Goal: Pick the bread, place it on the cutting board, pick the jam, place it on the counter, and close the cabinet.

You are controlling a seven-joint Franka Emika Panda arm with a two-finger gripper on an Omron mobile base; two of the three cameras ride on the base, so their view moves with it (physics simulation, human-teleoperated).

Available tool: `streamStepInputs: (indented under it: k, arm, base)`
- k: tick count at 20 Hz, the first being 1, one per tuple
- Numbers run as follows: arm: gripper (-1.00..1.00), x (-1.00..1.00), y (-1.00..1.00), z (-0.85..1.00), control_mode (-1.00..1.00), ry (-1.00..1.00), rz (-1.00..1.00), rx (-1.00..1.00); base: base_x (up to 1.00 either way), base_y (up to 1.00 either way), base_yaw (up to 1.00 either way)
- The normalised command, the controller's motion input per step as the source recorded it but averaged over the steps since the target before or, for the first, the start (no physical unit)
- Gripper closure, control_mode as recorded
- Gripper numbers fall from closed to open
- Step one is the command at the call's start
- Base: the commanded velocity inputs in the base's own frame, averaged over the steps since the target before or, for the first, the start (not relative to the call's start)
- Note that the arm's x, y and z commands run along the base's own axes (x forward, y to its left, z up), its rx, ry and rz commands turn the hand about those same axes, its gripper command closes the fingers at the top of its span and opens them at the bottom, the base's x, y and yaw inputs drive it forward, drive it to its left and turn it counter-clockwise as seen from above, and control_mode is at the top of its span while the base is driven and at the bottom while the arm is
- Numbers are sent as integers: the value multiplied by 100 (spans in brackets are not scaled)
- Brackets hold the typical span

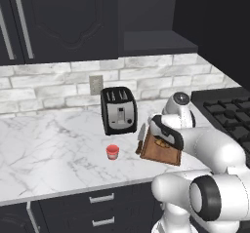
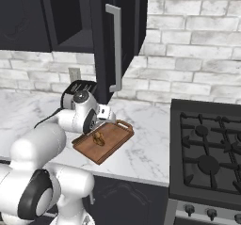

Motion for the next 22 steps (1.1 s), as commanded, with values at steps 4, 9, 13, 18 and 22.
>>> streamStepInputs:
  k: [4, 9, 13, 18, 22]
  arm:
    - [-100, -8, 0, 25, -100, -16, 0, 0]
    - [-100, -10, 0, 25, -100, -16, 0, 0]
    - [-100, -14, 0, 29, -100, -16, 0, 0]
    - [-100, -15, -3, 32, -100, -16, 0, 0]
    - [-100, -15, -6, 36, -100, -16, 0, 0]
  base:
    - [0, 0, 0]
    - [0, 0, 0]
    - [0, 0, 0]
    - [0, 0, 0]
    - [0, 0, 0]
